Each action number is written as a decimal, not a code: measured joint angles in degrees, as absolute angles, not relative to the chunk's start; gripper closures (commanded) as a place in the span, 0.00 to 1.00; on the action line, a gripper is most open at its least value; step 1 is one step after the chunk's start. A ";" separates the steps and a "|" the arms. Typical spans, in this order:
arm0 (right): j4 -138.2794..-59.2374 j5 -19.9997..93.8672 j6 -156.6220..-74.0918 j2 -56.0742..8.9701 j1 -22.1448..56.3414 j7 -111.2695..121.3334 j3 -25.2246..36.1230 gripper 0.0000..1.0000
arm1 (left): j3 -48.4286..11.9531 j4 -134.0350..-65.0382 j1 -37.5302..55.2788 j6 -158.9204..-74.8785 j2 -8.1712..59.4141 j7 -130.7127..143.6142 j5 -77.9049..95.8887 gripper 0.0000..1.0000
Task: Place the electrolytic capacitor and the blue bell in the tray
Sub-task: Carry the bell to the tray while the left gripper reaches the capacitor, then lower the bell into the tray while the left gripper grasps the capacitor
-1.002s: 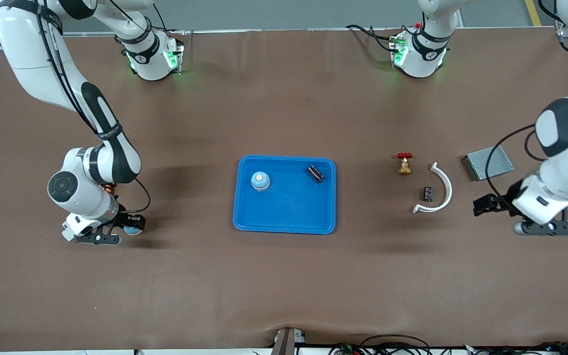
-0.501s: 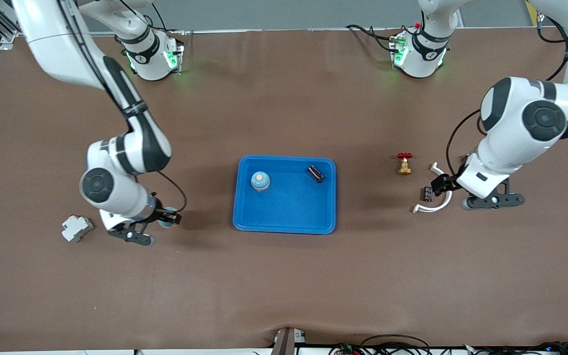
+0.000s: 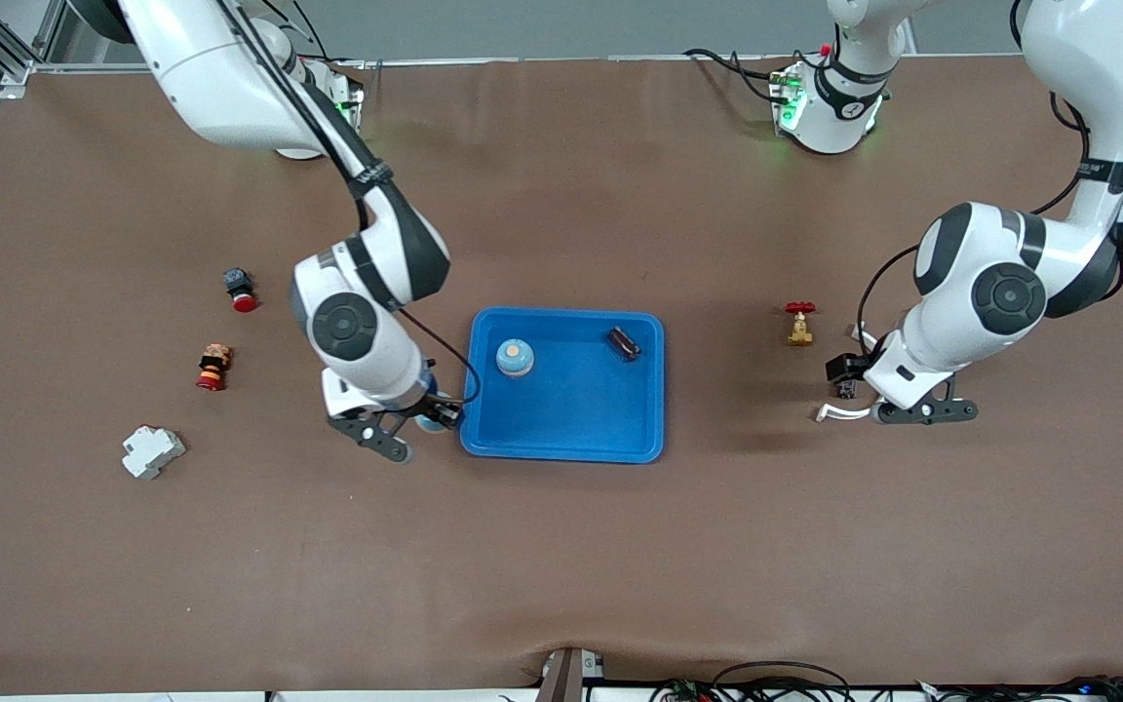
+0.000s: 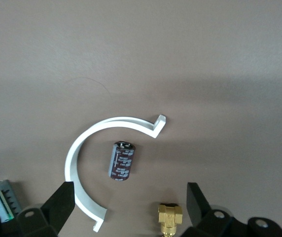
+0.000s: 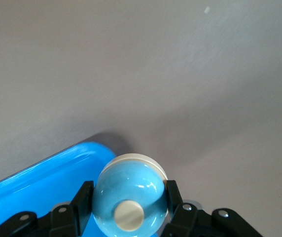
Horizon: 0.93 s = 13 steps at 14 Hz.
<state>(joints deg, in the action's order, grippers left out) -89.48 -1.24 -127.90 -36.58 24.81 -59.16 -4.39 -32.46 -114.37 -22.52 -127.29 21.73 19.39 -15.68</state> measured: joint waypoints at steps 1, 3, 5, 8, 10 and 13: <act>-88.37 -1.44 -127.90 -37.64 25.95 -61.41 -4.25 1.00 | -32.46 -114.34 -22.53 -127.40 22.54 19.39 -16.20 0.00; -86.54 -3.13 -127.89 -39.43 27.76 -65.76 -4.10 1.00 | -32.44 -114.33 -22.54 -127.55 24.04 20.15 -18.35 0.00; -85.42 -4.60 -127.89 -40.83 29.17 -69.02 -4.04 1.00 | -32.44 -114.33 -22.54 -127.89 25.73 22.24 -21.31 0.00; -84.74 -4.80 -127.91 -42.22 30.73 -71.70 -3.93 1.00 | -32.42 -114.33 -22.57 -129.65 28.15 24.12 -23.43 0.00; -84.59 -6.28 -127.96 -42.85 31.58 -73.60 -3.87 1.00 | -32.35 -114.32 -22.63 -130.42 29.23 24.27 -23.45 0.00; -84.56 -10.42 -128.36 -44.14 32.50 -78.01 -3.86 1.00 | -32.15 -114.32 -22.80 -130.51 30.15 24.28 -23.46 0.00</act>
